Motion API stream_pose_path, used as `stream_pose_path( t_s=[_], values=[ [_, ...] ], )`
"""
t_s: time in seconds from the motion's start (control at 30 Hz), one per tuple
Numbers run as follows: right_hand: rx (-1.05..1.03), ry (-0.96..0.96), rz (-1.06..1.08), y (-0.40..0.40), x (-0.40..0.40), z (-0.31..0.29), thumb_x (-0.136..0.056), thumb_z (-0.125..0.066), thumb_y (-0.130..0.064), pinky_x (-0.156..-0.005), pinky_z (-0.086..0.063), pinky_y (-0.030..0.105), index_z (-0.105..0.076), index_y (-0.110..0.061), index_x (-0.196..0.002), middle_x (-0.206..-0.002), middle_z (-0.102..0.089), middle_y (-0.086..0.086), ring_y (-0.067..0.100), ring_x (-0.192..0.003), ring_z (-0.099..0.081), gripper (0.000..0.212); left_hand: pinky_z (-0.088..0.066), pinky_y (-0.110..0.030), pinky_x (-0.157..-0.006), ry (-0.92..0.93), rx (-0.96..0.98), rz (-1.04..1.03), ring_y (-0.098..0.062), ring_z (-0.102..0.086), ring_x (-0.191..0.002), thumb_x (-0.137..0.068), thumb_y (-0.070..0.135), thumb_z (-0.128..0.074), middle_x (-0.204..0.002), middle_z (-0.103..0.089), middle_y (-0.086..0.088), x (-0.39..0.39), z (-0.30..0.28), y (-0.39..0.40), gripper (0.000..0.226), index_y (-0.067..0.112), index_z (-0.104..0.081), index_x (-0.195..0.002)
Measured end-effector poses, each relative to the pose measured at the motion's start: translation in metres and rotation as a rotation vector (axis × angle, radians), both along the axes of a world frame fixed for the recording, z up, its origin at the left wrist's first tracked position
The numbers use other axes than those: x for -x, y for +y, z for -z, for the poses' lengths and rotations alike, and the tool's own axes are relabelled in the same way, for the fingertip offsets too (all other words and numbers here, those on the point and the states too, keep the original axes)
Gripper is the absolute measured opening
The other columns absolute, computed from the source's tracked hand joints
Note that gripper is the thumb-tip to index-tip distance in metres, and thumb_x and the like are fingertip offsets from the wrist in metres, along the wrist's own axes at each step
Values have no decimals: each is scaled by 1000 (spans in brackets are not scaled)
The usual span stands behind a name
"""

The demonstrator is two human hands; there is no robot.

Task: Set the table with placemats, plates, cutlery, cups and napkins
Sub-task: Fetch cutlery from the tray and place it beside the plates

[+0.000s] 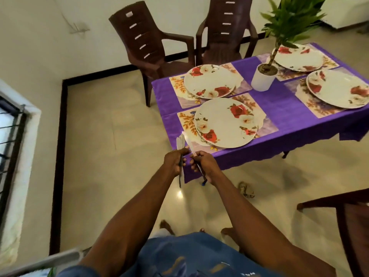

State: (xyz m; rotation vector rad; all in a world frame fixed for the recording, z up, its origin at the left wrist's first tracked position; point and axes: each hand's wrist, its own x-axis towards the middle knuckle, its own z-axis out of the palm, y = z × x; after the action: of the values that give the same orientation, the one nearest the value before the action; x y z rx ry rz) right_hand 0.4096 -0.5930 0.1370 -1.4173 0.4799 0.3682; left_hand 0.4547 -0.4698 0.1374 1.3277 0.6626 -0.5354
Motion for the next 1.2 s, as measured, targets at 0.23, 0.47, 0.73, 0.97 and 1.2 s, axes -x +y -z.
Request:
stream_pose_path(
  t_s=[0.23,0.47,0.73,0.97,1.2],
  values=[
    [97,135,144,-32,-49,20,-94,-48,-7,-43,-29,24,-61,-7,-94,-66,-52,5,12,-48,-42,13,-31,-19,-38,104,60,63,-9,-42,-46,-88,19,-70,-63,-67,0,-64,18,-20,10,9,-68,-87],
    [202,172,305,-62,-99,20,-90,-52,-8,-40,-28,24,-61,-11,-85,-61,-49,7,13,-42,-38,11,-28,-18,-38,101,178,159,-8,-43,-43,-100,24,-46,-66,-58,1,-123,19,-53,26,16,-58,-78],
    [331,101,418,-127,-139,18,-90,-45,-5,-44,-33,24,-58,-12,-92,-68,-56,6,15,-51,-46,15,-29,-16,-37,118,201,172,-12,-44,-49,-97,21,-50,-63,-60,0,-161,27,-102,22,13,-61,-79],
    [465,69,454,-234,-194,26,-89,-54,-9,-65,-59,39,-68,-6,-97,-78,-62,9,21,-68,-56,16,-29,-18,-38,77,225,149,-7,-46,-41,-100,27,-45,-62,-60,3,-194,22,-161,27,17,-59,-79],
    [455,152,181,-346,-212,52,-91,-57,-12,-86,-51,33,-69,-8,-110,-97,-62,3,17,-88,-58,22,-30,-20,-42,36,217,-59,-9,-47,-42,-101,24,-49,-59,-61,1,-191,20,-257,23,12,-61,-85]
  ],
)
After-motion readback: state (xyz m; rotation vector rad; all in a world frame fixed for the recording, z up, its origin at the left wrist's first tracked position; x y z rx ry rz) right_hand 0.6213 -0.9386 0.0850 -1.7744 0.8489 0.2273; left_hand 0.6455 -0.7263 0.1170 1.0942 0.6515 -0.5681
